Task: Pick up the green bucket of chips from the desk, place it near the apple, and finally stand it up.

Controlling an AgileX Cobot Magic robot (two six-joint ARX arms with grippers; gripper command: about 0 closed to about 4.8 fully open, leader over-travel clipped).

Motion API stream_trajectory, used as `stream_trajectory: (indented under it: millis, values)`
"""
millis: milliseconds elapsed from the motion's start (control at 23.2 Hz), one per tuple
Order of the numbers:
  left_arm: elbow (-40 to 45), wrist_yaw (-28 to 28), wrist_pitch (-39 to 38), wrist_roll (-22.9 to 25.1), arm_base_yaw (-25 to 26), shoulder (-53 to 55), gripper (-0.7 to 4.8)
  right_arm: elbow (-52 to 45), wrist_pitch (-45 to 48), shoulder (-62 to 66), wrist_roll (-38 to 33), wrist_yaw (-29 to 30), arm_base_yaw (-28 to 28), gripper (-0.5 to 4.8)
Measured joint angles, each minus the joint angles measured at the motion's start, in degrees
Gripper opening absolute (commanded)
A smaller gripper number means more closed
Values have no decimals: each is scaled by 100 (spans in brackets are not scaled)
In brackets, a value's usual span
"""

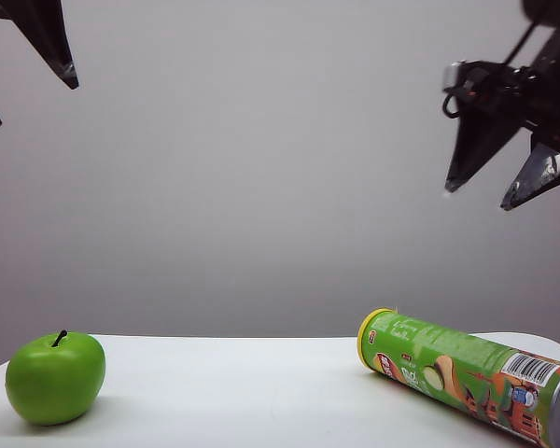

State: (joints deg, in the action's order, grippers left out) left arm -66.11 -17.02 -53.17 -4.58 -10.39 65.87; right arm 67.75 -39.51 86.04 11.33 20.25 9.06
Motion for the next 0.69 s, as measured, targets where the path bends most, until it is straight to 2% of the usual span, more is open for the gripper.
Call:
stream_trajectory:
  millis: [86, 258, 387, 473, 602, 689]
  values:
    - [-46, 31, 39, -4, -31, 4, 444, 505, -501, 367, 289, -463, 151, 479]
    - [-48, 17, 59, -15, -170, 13, 444, 1541, -1248, 1200, 481, -577, 236, 479]
    - [-48, -48, 68, 74, -542, 31, 449, 1862, -1587, 1878, 533, -634, 271, 479]
    - [-48, -289, 83, 310, -632, 31, 479, 1860, -1829, 2203, 546, -638, 295, 479]
    - [-48, -1141, 280, 737, -734, 90, 479, 1860, -1906, 2581, 549, -656, 358, 479]
    - [-50, -1150, 337, 1150, -715, 103, 479, 1860, -1906, 2728, 553, -654, 490, 479]
